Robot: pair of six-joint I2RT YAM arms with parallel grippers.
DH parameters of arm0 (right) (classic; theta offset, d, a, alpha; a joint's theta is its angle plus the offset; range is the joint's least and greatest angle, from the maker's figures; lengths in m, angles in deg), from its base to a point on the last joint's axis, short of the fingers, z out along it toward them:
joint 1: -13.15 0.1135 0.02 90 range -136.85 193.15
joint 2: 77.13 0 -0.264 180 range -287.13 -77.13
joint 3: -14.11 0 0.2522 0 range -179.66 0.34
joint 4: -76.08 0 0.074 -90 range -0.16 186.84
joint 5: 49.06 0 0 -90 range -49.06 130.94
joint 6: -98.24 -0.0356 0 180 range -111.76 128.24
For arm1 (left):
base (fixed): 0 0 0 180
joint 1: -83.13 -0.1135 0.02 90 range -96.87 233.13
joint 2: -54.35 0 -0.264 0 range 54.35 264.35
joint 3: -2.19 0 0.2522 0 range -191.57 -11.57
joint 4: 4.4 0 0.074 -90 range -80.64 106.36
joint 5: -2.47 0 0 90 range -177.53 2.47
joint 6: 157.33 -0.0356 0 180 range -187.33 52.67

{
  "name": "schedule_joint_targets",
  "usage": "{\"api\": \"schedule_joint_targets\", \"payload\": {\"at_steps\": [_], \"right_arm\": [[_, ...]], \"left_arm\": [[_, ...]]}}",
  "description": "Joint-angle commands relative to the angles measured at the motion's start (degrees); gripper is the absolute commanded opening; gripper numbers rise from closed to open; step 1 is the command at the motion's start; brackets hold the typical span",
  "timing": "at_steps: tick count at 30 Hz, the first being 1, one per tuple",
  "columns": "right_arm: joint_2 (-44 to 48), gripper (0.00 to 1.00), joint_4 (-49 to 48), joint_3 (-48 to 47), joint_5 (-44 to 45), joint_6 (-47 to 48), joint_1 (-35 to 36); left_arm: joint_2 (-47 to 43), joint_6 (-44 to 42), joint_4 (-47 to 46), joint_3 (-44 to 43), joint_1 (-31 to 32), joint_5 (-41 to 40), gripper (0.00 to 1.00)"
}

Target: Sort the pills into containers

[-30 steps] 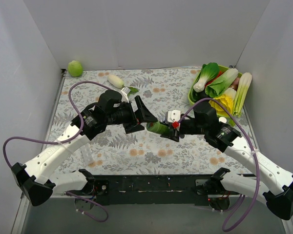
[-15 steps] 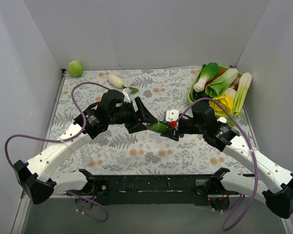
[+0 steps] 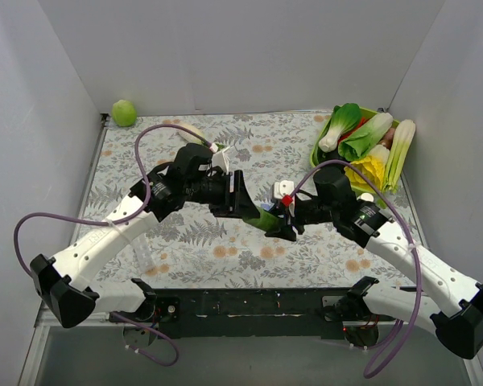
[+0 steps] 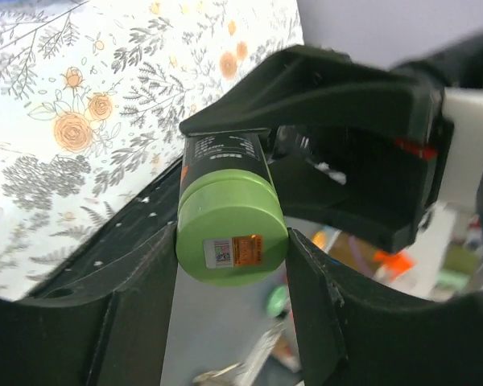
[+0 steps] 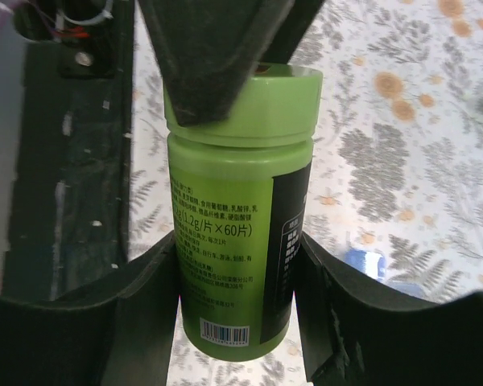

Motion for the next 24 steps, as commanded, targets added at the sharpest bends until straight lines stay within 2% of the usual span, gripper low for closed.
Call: {"api": "schedule_joint_targets", "payload": {"at_steps": [1, 2, 3, 5, 6, 7, 9, 10, 12, 15, 16, 19, 22, 23, 24], "right_arm": [[0.6, 0.01, -5.6, -1.1, -20.8, -8.8, 0.9], [0.2, 0.01, -7.5, 0.7, -27.5, -11.6, 0.9], [-0.3, 0.01, -10.6, 1.3, -31.1, -14.0, 0.7], [-0.4, 0.01, -19.5, 5.6, -37.8, -25.9, 0.4], [-0.4, 0.01, -23.7, 7.0, -39.0, -30.1, 0.1], [-0.3, 0.01, -31.0, 8.2, -39.8, -37.2, -0.1], [0.3, 0.01, -32.9, 9.6, -39.1, -38.9, -0.3], [0.5, 0.01, -30.0, 9.4, -38.6, -36.3, -0.6], [0.9, 0.01, -25.0, 7.9, -35.7, -31.9, -0.8], [1.1, 0.01, -15.8, 6.0, -30.9, -22.1, -1.3], [1.2, 0.01, -13.7, 4.7, -29.2, -19.6, -1.3], [1.8, 0.01, -8.5, 2.4, -20.6, -10.8, -1.3], [2.3, 0.01, -6.8, 1.0, -8.8, -4.6, -1.3], [2.3, 0.01, -7.1, 0.4, -3.2, -3.8, -1.3], [2.2, 0.01, -7.2, 0.2, -1.3, -2.1, -1.3]], "left_arm": [[0.7, -27.9, 1.8, -4.3, 0.4, 11.2, 0.16], [0.1, -37.3, 2.5, -3.1, 0.4, 12.5, 0.16], [-0.5, -40.9, 2.5, -2.1, 0.4, 14.1, 0.19], [-3.6, -46.0, -0.1, 0.2, 0.3, 14.4, 0.26], [-5.0, -48.7, -1.0, 2.4, 0.3, 13.2, 0.36], [-6.0, -48.7, -2.3, 3.1, 0.3, 11.4, 0.65], [-10.1, -44.6, -7.7, 5.0, 0.2, 4.7, 0.81], [-11.3, -42.6, -9.6, 5.4, 0.2, 2.4, 0.98], [-15.5, -37.7, -14.1, 5.8, 0.1, -4.2, 0.98], [-19.7, -29.6, -15.7, 5.4, -0.1, -7.0, 0.98], [-20.4, -24.2, -15.3, 4.9, -0.1, -8.2, 0.98], [-21.0, -15.4, -10.6, 3.4, -0.1, -11.2, 0.98], [-18.6, -1.6, -3.6, 2.6, -0.1, -13.6, 0.98], [-17.8, 6.1, -0.5, 2.6, -0.2, -14.1, 0.98], [-17.0, 9.7, 0.9, 2.9, -0.2, -14.2, 0.98]]}}
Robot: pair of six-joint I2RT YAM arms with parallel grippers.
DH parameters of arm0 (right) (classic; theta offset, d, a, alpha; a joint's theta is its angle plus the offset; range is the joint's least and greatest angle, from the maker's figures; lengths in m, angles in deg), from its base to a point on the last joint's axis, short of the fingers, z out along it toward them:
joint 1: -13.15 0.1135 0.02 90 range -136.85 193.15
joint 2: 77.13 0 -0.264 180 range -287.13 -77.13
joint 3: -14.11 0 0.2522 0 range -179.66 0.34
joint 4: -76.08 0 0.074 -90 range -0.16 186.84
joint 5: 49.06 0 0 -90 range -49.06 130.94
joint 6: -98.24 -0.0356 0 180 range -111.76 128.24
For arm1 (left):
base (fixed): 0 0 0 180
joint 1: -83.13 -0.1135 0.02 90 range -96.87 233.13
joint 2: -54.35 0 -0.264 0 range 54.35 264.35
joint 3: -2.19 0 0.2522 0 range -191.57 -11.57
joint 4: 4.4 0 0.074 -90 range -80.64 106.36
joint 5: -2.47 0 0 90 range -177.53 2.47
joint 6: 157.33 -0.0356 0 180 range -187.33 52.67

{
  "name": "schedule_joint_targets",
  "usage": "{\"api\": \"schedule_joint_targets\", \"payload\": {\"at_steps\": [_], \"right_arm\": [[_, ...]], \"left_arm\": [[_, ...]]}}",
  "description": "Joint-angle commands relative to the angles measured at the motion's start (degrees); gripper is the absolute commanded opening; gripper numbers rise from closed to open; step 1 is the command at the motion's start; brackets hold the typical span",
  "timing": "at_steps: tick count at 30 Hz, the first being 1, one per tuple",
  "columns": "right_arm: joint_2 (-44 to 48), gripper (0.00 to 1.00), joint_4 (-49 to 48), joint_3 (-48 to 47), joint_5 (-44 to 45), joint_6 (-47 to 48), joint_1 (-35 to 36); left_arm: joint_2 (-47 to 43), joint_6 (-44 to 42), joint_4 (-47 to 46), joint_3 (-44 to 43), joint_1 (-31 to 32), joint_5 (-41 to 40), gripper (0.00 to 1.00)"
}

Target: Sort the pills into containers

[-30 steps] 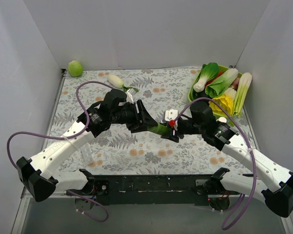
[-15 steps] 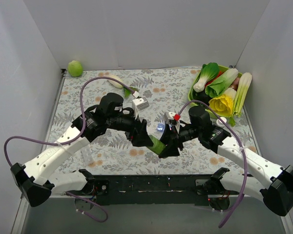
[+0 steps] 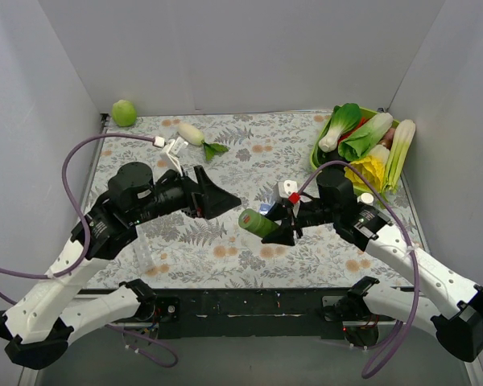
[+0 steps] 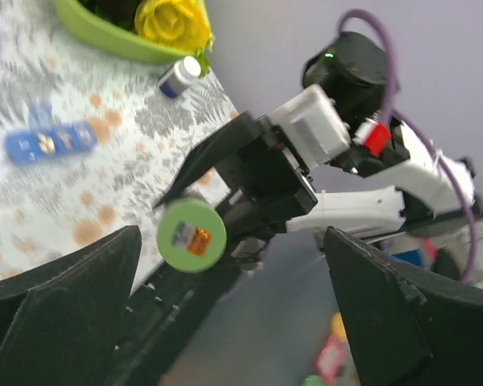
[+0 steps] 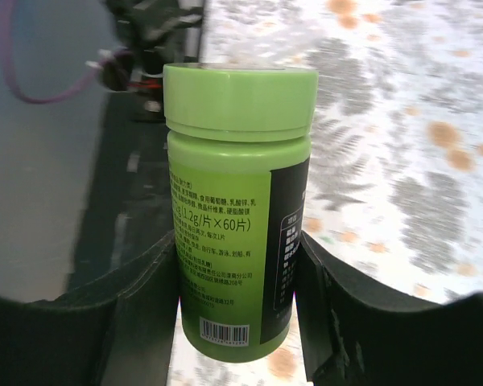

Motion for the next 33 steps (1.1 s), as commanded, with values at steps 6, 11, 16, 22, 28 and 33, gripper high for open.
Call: {"api": "schedule_joint_targets", "payload": {"at_steps": [6, 11, 16, 22, 28, 33], "right_arm": [[0.0, 0.01, 2.2, -5.8, 20.8, 13.8, 0.3], [0.0, 0.01, 2.3, -5.7, 21.7, 14.6, 0.8], [0.2, 0.01, 2.6, -5.2, 22.4, 15.2, 1.0], [-0.2, 0.01, 2.6, -5.2, 22.3, 15.1, 1.1], [-0.6, 0.01, 2.4, -5.4, 21.7, 14.2, 1.1], [-0.5, 0.01, 3.2, -5.1, 18.8, 12.2, 1.1]], "left_arm": [[10.3, 30.5, 8.7, 0.1, -0.2, -1.7, 0.98], [14.9, 30.4, 7.8, -1.2, -0.1, -0.7, 0.95], [16.5, 31.4, 4.8, 0.3, -0.1, 1.2, 0.89], [17.6, 32.2, 2.3, 2.1, -0.1, 3.6, 0.77], [18.6, 30.6, 1.3, 3.1, -0.1, 5.7, 0.59], [19.8, 20.4, 0.2, 3.1, -0.1, 9.4, 0.24]]}}
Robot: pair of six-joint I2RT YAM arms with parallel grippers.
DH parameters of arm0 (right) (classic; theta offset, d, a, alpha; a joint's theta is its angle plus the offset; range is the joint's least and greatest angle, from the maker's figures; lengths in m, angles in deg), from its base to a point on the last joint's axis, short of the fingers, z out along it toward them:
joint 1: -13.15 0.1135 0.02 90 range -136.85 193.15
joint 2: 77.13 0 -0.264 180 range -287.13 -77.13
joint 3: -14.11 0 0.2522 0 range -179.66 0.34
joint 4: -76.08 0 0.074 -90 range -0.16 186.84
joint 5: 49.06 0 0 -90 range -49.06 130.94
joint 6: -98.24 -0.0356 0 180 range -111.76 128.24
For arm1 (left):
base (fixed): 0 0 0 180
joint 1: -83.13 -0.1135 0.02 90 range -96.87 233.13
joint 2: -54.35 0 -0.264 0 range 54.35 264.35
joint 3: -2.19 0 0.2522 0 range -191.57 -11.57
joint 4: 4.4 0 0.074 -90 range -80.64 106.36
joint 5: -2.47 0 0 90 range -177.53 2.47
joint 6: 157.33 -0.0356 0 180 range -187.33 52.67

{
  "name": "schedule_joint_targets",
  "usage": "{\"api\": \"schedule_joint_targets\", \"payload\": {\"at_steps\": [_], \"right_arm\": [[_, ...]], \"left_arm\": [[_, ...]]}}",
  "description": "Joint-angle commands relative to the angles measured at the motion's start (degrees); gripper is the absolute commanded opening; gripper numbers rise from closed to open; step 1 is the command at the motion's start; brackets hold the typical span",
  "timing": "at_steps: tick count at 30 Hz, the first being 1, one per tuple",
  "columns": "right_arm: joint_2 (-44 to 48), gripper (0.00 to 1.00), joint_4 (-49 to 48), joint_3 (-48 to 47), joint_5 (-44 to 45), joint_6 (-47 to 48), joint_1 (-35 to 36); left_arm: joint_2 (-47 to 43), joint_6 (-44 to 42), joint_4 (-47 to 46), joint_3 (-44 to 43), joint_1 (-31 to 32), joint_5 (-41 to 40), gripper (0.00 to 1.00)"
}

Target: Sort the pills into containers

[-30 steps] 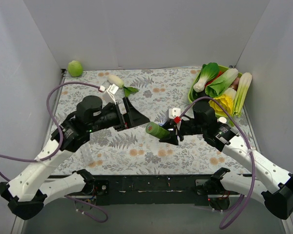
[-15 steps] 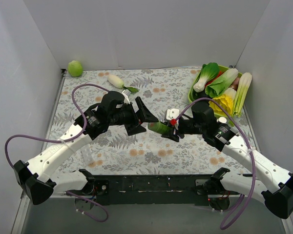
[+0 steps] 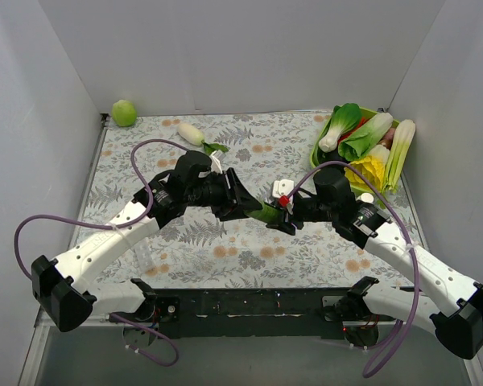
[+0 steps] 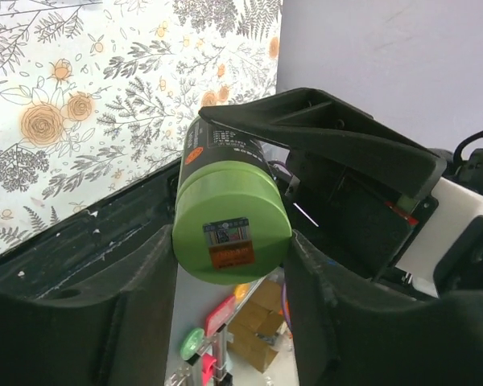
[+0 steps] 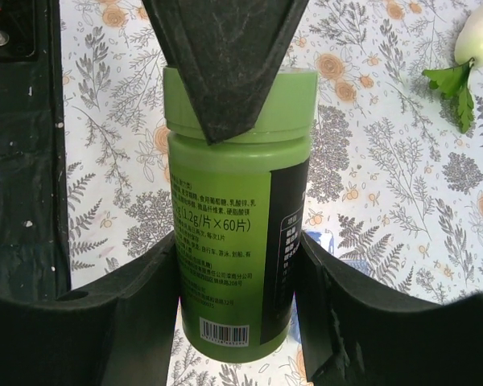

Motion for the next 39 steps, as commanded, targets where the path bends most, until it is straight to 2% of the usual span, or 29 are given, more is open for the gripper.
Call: {"api": "schedule_joint_targets", "payload": {"at_steps": [1, 3, 4, 6, 7, 8, 11, 14, 15, 16, 17, 21, 22, 24, 25, 27, 29, 30, 34, 39], "right_arm": [[0.6, 0.01, -2.2, -2.2, -6.5, -2.1, 0.4], [0.6, 0.01, -1.6, -1.6, -12.0, -4.5, 0.1], [0.8, 0.01, -1.7, -1.2, -19.3, -5.5, 0.0], [1.1, 0.01, -5.2, 1.3, -27.1, -12.0, -0.1], [0.9, 0.01, -7.3, 2.3, -33.9, -15.1, -0.1], [0.8, 0.01, -14.7, 3.5, -36.7, -24.4, -0.2], [0.5, 0.01, -24.8, 7.9, -42.0, -34.7, -0.2], [0.7, 0.01, -25.0, 8.0, -41.0, -35.6, -0.6], [0.7, 0.01, -22.2, 7.7, -40.5, -33.1, -1.0], [0.7, 0.01, -20.2, 7.2, -38.9, -31.3, -1.1], [0.7, 0.01, -17.9, 6.0, -38.0, -29.1, -1.2], [0.9, 0.01, -7.6, 2.4, -31.0, -17.1, -1.5], [1.1, 0.01, -4.7, 1.7, -27.5, -12.3, -1.4], [1.1, 0.01, -2.7, 0.0, -23.3, -8.4, -1.4], [1.2, 0.01, -2.4, -0.4, -18.4, -7.0, -1.4], [1.5, 0.01, -2.2, -1.1, -12.6, -3.0, -1.4], [1.8, 0.01, -2.7, -1.5, -6.0, 0.2, -1.3], [1.8, 0.01, -2.8, -1.7, -4.5, 1.0, -1.2], [1.0, 0.01, -2.2, -2.5, -1.6, 3.3, -0.6], [1.4, 0.01, -2.7, -2.2, -1.6, 3.0, -0.2]], "left_arm": [[0.2, -13.6, -2.4, -0.1, 0.0, 5.7, 0.17], [0.0, -22.0, -3.4, -0.1, 0.0, 14.9, 0.15], [-0.4, -33.6, -3.9, 0.2, 0.3, 18.8, 0.15], [-2.9, -46.7, -2.2, 0.6, 1.5, 26.9, 0.17], [-4.4, -55.7, -2.1, 3.3, 1.4, 27.3, 0.19], [-5.4, -61.3, -1.3, 4.1, 1.5, 27.6, 0.33], [-6.8, -68.0, -1.6, 5.0, 1.4, 24.0, 0.48], [-9.9, -63.4, -7.1, 5.4, 1.4, 15.7, 0.73], [-11.4, -61.2, -9.1, 5.7, 1.4, 13.3, 0.98], [-15.1, -59.2, -12.4, 6.4, 1.4, 8.3, 0.98], [-16.8, -57.2, -13.9, 7.1, 1.4, 6.6, 0.98], [-25.1, -39.9, -17.0, 8.6, 1.2, -1.3, 0.98], [-26.1, -36.0, -15.9, 8.5, 1.2, -3.1, 0.98], [-27.6, -29.5, -13.8, 8.2, 1.2, -6.1, 0.98], [-27.4, -23.3, -10.8, 8.0, 1.1, -6.5, 0.98], [-24.3, -16.5, -6.1, 5.9, 1.1, -9.0, 0.98], [-20.2, -8.7, 2.7, 3.2, 1.1, -9.4, 0.98], [-15.9, -6.6, 6.8, 2.0, 1.1, -8.2, 0.98], [-8.4, -2.4, 7.6, -4.1, 1.2, -4.8, 0.98], [-0.6, -6.2, 14.6, -10.8, 1.3, -7.2, 0.97]]}}
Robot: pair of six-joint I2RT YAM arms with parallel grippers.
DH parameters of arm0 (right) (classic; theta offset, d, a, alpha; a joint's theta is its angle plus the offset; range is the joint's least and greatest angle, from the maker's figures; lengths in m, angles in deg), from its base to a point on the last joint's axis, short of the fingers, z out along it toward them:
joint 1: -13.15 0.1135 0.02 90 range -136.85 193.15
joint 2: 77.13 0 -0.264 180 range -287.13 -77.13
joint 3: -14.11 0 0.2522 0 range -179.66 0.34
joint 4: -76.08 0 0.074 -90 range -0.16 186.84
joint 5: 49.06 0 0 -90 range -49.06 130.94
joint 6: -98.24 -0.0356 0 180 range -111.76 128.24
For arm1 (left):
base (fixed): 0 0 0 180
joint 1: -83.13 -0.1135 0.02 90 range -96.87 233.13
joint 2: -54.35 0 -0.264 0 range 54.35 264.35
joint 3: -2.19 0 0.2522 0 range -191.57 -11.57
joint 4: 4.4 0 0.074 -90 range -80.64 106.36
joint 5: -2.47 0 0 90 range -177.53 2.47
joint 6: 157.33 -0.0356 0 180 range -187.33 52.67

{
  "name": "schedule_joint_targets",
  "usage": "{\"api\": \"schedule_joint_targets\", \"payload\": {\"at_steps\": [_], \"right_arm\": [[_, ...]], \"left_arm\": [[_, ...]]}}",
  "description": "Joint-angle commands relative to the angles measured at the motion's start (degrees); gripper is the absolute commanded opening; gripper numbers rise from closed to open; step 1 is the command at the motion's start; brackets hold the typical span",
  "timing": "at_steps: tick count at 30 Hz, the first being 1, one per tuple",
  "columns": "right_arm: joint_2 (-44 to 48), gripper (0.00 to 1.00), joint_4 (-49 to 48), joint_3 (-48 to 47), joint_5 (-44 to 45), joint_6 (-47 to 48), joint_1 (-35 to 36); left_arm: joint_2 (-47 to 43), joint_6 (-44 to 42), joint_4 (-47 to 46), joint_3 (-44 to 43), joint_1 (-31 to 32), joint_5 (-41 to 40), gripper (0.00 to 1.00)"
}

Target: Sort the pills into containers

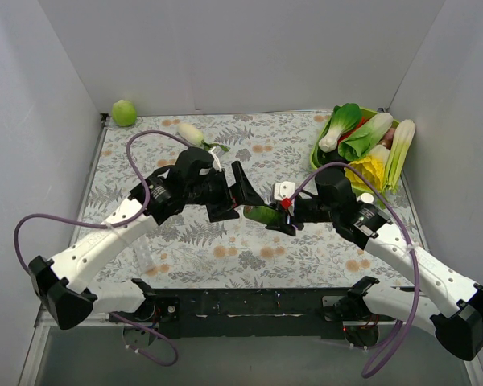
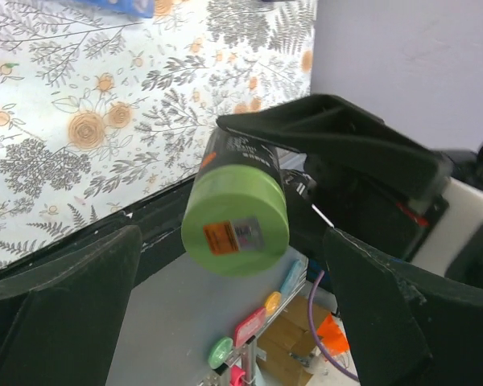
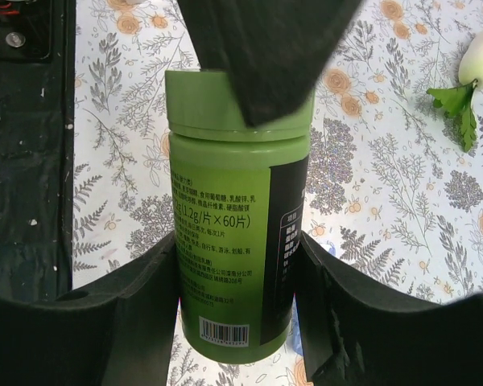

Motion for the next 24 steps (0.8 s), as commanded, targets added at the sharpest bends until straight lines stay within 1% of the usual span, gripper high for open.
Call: {"api": "schedule_joint_targets", "payload": {"at_steps": [1, 3, 4, 7, 8, 9, 10, 11, 13, 14, 15, 16, 17, 18, 19, 20, 21, 22, 23, 24], "right_arm": [[1.1, 0.01, -1.6, -2.9, 2.2, 2.0, 0.6], [1.2, 0.01, -1.3, -2.7, 2.2, 2.0, 0.7], [1.4, 0.01, -1.3, -2.6, 2.2, 1.9, 0.6], [1.6, 0.01, -1.3, -2.4, 2.1, 1.3, 0.6], [1.5, 0.01, -1.4, -2.3, 2.0, 0.8, 0.6], [1.5, 0.01, -1.5, -2.3, 1.9, 0.6, 0.7], [1.4, 0.01, -1.5, -2.4, 1.6, 0.2, 0.7], [1.2, 0.01, -1.5, -2.6, 1.1, -0.6, 0.7], [1.1, 0.01, -1.7, -2.6, -0.9, -1.9, 0.6], [0.9, 0.01, -1.7, -2.6, -1.9, -2.7, 0.6], [0.8, 0.01, -2.3, -2.5, -3.1, -4.8, 0.6], [0.7, 0.01, -2.5, -2.2, -7.5, -5.9, 0.5], [0.7, 0.01, -2.6, -1.9, -10.0, -7.0, 0.5], [0.7, 0.01, -3.8, -1.6, -12.9, -9.9, 0.4], [0.8, 0.01, -4.6, -0.5, -20.2, -11.5, 0.4], [0.7, 0.01, -6.0, 0.1, -24.5, -13.7, 0.5], [0.2, 0.01, -7.5, 0.8, -28.3, -16.2, 0.5], [0.0, 0.01, -14.3, 2.1, -34.8, -24.6, 0.5], [-0.2, 0.01, -19.2, 5.2, -37.3, -28.9, 0.5], [-0.3, 0.01, -23.6, 7.2, -38.9, -33.9, 0.5]], "left_arm": [[2.4, 0.8, 7.3, -6.3, -0.1, -1.1, 0.93], [3.2, 0.7, 6.2, -5.7, -0.1, -0.3, 0.90], [3.3, 0.6, 5.1, -5.5, -0.1, 0.0, 0.83], [3.6, 0.6, 3.3, -4.3, -0.1, 1.5, 0.70], [3.7, 0.6, 2.8, -3.9, -0.1, 3.1, 0.59], [3.5, 0.6, 1.6, -3.0, -0.1, 3.9, 0.52], [3.3, 0.3, 0.9, -2.5, -0.1, 4.8, 0.47], [3.2, -0.4, -0.1, -1.9, -0.1, 5.7, 0.39], [2.5, -1.8, -2.9, -0.3, -0.1, 8.7, 0.35], [2.1, -4.8, -4.1, 0.2, -0.1, 9.9, 0.30], [1.7, -6.8, -6.6, 0.6, -0.1, 12.7, 0.28], [0.9, -9.9, -7.3, 0.8, -0.1, 13.7, 0.26], [0.4, -16.0, -7.9, 1.0, -0.1, 14.8, 0.25], [0.0, -20.2, -8.0, 1.1, -0.1, 15.6, 0.23], [-0.6, -24.6, -7.8, 0.6, -0.1, 18.9, 0.23], [-1.2, -34.7, -7.8, 0.6, 0.0, 20.9, 0.23], [-2.1, -39.3, -8.5, 1.2, 0.0, 22.0, 0.23], [-3.2, -44.3, -9.0, 1.7, 0.0, 24.4, 0.24], [-4.8, -50.4, -9.4, 2.4, 0.0, 25.4, 0.29], [-5.7, -59.1, -10.5, 2.6, 0.0, 25.8, 0.40]]}}
